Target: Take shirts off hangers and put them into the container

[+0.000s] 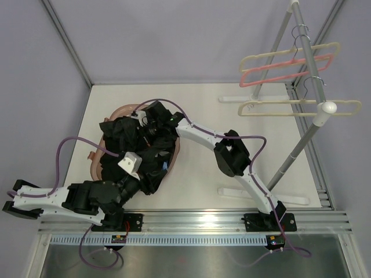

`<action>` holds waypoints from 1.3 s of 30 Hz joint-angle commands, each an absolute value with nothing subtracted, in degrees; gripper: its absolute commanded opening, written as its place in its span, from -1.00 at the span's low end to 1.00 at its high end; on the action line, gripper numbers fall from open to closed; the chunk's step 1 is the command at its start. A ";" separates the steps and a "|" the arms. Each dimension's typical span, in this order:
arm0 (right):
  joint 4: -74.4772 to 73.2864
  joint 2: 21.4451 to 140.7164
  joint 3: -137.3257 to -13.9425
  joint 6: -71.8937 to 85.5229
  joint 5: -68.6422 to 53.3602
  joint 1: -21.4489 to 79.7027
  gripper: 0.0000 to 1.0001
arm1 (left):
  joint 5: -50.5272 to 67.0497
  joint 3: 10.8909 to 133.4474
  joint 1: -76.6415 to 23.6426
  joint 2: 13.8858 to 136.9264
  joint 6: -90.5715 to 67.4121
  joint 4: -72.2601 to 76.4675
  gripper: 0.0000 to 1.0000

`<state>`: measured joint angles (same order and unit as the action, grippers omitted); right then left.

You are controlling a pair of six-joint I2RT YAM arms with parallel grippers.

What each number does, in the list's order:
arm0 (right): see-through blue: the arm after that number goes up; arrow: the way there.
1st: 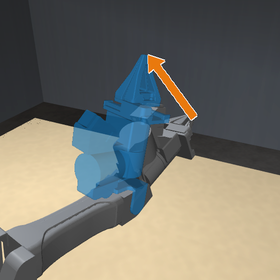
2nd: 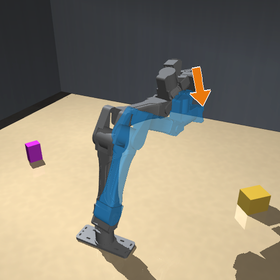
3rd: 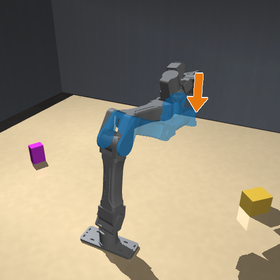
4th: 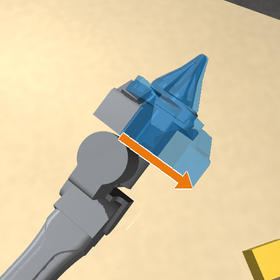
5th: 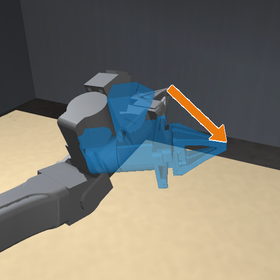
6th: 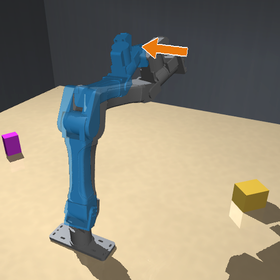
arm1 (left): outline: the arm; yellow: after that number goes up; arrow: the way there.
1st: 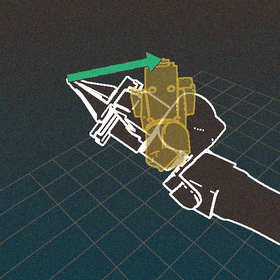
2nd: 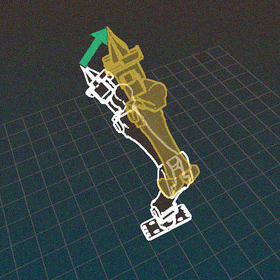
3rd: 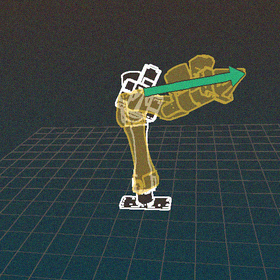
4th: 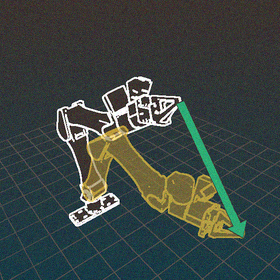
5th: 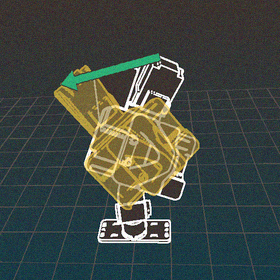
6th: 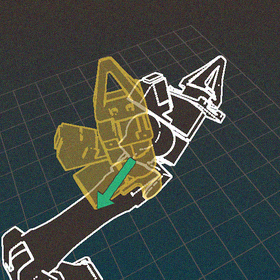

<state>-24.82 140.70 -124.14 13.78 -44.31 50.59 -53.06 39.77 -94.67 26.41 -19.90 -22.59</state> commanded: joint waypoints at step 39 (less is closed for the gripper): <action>-33.23 81.66 -76.03 13.28 7.48 47.46 0.95 | -24.17 56.59 -57.95 54.57 -12.66 -10.10 0.18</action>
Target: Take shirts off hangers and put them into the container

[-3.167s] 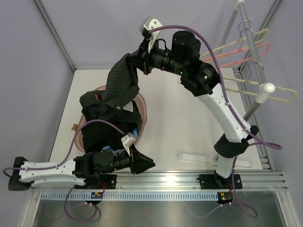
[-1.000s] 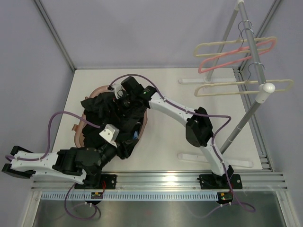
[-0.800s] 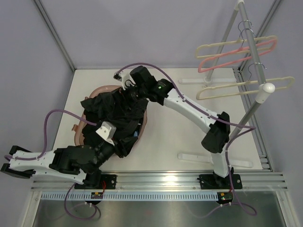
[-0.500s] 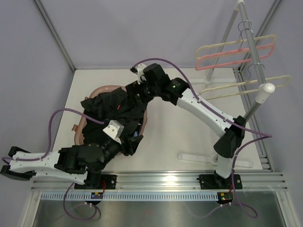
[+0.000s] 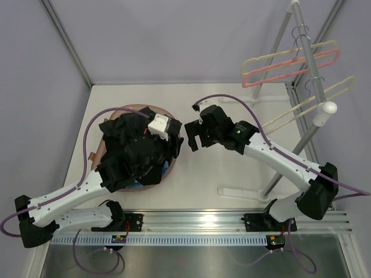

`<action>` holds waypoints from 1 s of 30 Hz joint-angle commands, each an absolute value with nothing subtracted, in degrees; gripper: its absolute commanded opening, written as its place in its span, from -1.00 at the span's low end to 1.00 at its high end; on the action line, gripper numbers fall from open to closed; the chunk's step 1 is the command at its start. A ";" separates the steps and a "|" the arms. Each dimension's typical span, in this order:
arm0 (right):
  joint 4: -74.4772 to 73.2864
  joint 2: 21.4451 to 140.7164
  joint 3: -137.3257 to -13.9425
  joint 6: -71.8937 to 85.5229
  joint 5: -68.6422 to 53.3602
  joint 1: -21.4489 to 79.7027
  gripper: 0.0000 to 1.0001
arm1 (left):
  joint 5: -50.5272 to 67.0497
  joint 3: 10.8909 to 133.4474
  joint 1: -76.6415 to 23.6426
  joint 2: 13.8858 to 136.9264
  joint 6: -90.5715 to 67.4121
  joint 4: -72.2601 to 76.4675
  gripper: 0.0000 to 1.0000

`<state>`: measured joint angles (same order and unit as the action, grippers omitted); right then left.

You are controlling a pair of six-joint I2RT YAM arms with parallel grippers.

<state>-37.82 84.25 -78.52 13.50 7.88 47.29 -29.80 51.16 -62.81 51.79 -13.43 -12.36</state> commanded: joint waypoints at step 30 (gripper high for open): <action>-0.62 19.96 -29.02 9.76 9.68 69.87 0.99 | -21.01 28.31 -38.14 16.62 -16.61 4.13 0.97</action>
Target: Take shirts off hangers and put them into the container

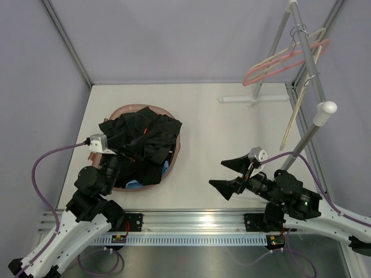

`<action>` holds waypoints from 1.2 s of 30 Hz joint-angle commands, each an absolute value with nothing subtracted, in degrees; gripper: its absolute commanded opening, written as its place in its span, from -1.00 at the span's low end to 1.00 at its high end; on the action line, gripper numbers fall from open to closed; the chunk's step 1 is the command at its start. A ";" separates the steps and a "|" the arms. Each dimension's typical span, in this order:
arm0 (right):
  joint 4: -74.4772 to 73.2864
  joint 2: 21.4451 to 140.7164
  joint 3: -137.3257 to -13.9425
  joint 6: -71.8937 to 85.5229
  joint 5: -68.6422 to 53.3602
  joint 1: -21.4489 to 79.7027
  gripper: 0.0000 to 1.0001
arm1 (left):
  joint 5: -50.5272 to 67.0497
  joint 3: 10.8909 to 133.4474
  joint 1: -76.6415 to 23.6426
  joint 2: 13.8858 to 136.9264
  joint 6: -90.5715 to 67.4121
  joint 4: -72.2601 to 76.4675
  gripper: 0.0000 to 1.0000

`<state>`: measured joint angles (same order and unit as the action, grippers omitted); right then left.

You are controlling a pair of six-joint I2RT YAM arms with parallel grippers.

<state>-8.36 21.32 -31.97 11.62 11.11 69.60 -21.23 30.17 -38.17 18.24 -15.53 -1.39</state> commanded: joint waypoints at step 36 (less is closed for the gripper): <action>47.37 -6.06 2.63 -15.55 8.18 69.96 0.99 | -2.82 -11.07 -38.14 -8.96 -24.87 56.50 0.97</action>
